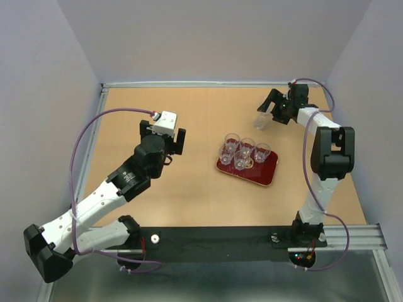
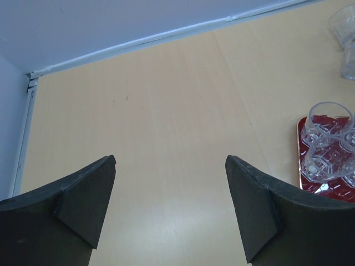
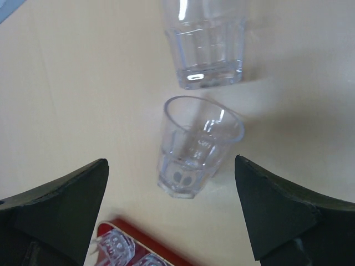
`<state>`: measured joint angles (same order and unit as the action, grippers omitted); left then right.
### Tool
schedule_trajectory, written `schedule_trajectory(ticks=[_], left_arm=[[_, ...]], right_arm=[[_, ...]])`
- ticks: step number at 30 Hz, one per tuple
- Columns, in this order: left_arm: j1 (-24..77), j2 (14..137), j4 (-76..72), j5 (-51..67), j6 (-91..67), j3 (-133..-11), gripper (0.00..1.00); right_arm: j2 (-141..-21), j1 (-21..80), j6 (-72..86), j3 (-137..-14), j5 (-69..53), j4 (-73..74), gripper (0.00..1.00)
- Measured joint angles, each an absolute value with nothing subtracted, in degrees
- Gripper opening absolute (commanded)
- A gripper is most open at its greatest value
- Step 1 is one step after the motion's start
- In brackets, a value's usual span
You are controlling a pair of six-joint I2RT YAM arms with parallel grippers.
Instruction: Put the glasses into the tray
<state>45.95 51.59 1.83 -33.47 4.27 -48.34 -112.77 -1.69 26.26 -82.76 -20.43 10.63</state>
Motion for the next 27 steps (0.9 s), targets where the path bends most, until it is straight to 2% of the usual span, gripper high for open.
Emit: schedule_trajectory(ticks=[7,17,23,27], left_arm=[[45.1,50.9,1.5,-33.4,4.3,-48.3,0.92],[44.5,50.9,1.5,-33.2,4.3,-48.3,0.92],[44.5,50.9,1.5,-33.1,4.3,-48.3,0.92],[44.5,50.9,1.5,-33.1,4.3,-48.3,0.92]], right_arm=[[-117.3,-1.4,29.8,-85.6,-13.3,14.3,1.00],[-121.4,-1.3,31.8,-88.7,-12.4,15.7,0.99],[-122.0,-1.1,32.2,-89.4,-12.4,16.1,0.93],[-122.2,-1.1,32.4,-89.5,-12.4,16.1,0.86]])
